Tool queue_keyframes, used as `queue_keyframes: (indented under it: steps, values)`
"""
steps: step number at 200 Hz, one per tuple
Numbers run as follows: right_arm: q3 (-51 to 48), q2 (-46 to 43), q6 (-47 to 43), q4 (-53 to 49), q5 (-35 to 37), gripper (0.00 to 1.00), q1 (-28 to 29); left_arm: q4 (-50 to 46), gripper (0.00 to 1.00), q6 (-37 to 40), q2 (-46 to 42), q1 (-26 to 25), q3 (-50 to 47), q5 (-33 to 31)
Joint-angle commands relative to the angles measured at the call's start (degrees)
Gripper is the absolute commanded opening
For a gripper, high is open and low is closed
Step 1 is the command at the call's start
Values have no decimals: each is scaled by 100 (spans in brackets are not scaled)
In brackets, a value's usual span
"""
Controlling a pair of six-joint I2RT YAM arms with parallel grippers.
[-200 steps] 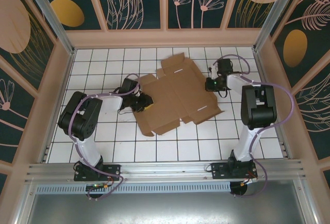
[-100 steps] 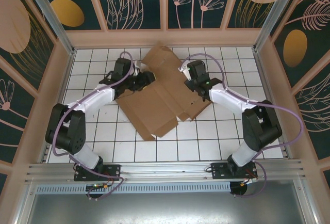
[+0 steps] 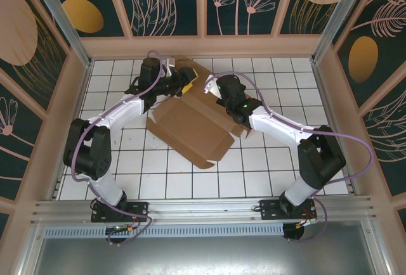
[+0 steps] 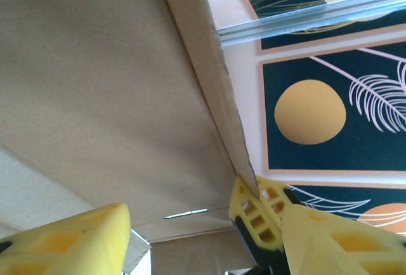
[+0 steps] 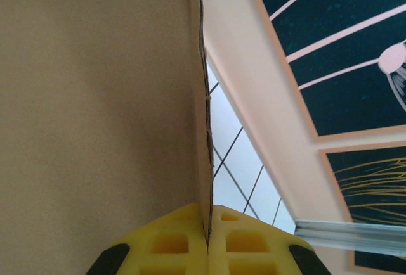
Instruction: Fold the paper box
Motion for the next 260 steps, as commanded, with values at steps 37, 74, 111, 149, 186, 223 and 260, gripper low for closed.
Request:
queue_keyframes:
  steps: [37, 74, 111, 149, 186, 223, 260]
  values:
    - [-48, -2, -222, 619, 349, 0, 281, 273, 65, -493, 542, 2, 632, -2]
    - [-221, -31, -254, 643, 383, 0, 365, 300, 63, -571, 690, 3, 845, -26]
    - [-349, -73, -331, 760, 414, 0, 437, 273, 58, -582, 700, 0, 823, -94]
    - [-406, -164, -449, 868, 373, 0, 492, 158, 45, -571, 813, 1, 857, -161]
    - [-516, -250, -557, 1021, 322, 0, 549, 42, 19, -387, 851, 0, 925, -237]
    - [-559, -399, -489, 1025, 201, 5, 549, 126, 1, -195, 741, 3, 594, -418]
    - [-373, -919, 498, -10, -941, 44, 591, 850, 0, -324, 339, 1, -257, -749]
